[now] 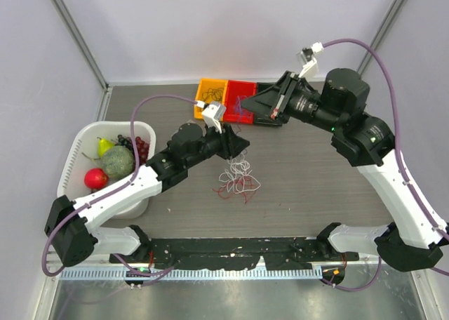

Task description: Untangle the cables

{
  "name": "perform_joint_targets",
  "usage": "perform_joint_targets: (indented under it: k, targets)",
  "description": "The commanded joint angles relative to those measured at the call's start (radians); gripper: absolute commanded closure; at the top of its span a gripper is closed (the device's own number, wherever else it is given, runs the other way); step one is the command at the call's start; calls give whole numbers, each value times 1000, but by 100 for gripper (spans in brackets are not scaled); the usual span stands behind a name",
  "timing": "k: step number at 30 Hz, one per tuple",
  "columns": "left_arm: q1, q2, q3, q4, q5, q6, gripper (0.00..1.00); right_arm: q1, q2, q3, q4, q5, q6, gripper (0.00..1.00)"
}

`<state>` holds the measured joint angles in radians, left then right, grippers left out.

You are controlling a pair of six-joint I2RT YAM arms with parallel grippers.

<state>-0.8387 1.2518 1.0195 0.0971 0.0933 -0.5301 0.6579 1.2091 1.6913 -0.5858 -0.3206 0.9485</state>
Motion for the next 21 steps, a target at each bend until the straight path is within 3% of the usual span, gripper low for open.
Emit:
perform_joint_targets:
  k: [1,4,7,15,19,21]
  targets:
    - [-5,-32,-161,192,-53,-106,72,-1,-10,157,124,-18,65,99]
    - [-5,-60,-266,213,-64,-169,79,-1,13,244,162,-20,94,99]
    - [-10,-97,-308,123,-46,-189,83,-1,20,295,170,6,81,99]
    - [-13,-339,-395,-91,-114,-212,87,-3,-12,204,230,17,69,99]
    - [-13,-491,-331,-238,-116,-226,80,-1,-31,137,207,51,33,99]
    - [-11,-520,-268,-322,-118,-235,61,-1,-34,114,195,77,15,99]
